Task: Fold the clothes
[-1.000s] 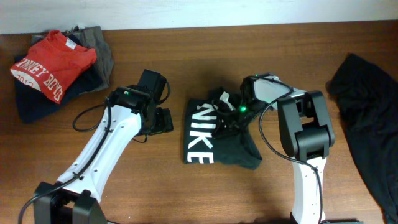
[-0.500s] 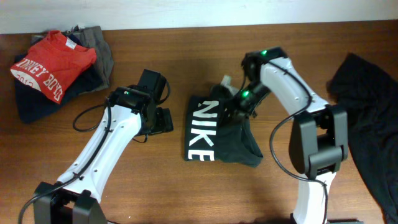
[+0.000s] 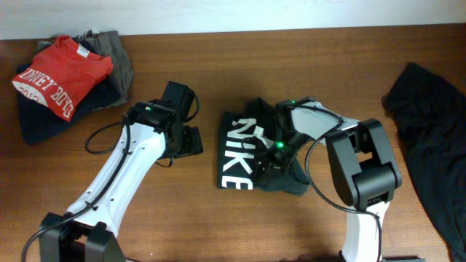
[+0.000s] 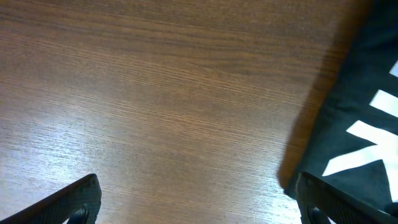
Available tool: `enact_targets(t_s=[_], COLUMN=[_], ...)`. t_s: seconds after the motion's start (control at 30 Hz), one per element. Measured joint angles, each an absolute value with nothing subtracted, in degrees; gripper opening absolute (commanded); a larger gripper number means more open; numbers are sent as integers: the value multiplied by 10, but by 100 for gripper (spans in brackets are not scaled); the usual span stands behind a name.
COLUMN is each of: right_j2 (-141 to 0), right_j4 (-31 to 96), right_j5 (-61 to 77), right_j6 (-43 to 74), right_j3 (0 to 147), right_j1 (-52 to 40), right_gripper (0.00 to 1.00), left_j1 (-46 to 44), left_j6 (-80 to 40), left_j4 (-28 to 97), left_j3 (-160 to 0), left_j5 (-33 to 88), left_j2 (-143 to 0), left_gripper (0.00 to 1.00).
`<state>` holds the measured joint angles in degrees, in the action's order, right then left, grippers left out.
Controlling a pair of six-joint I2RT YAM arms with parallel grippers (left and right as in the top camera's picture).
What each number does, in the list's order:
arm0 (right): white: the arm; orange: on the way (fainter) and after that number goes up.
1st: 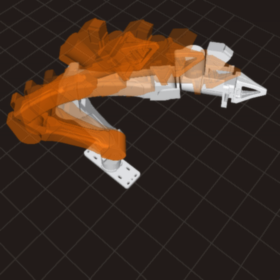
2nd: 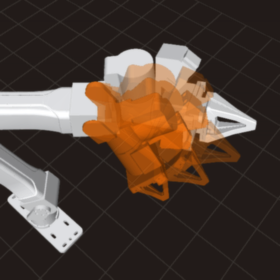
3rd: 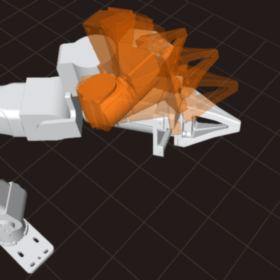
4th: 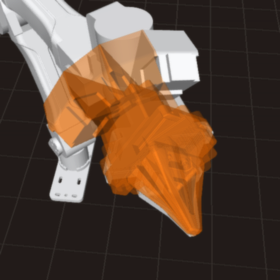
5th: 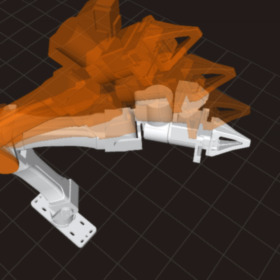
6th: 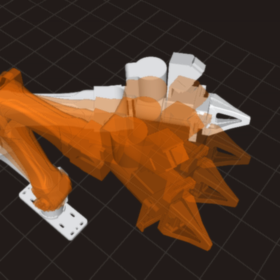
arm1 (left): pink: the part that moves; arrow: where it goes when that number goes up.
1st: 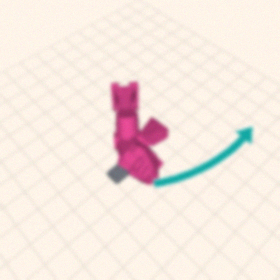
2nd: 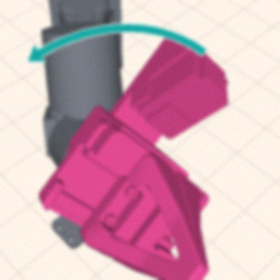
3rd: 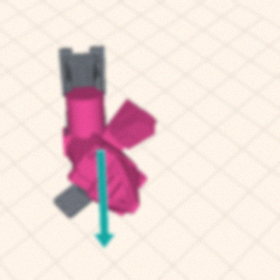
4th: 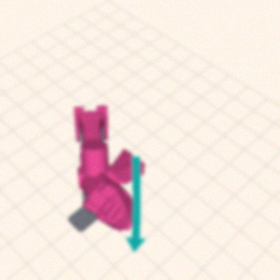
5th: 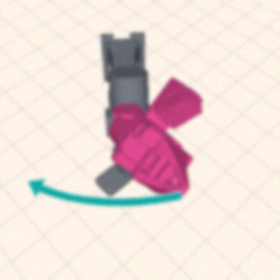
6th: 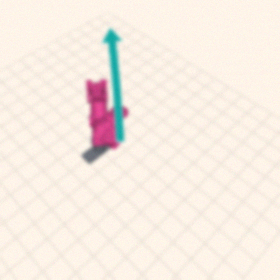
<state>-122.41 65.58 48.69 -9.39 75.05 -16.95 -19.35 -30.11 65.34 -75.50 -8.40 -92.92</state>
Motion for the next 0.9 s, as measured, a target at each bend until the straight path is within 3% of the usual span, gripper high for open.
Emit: enact_targets(t_s=[0.23,0.37,0.63,0.7,0.83,0.9], right_j2=[-1224,-1216,-1127,-1115,-1125,-1137], right_j4=[643,701,754,735,690,671], right_j5=[499,500,458,451,439,435], right_j6=[-90,-88,-81,-73,-53,-38], right_j3=[743,796,964,977,978,978], right_j1=[-162,-161,-133,-120,-107,-107], right_gripper=[5,6,31,30,7,4], left_j1=[-194,-194,-194,-194,-194,-194], left_j6=[-301,-301,-301,-301,-301,-301], left_j4=[653,654,653,653,654,653], left_j3=[-755,-755,-755,-755,-755,-755], left_j5=[-84,-84,-84,-84,-84,-84], left_j2=[-929,-929,-929,-929,-929,-929], left_gripper=[99,99,99,99,99,99])
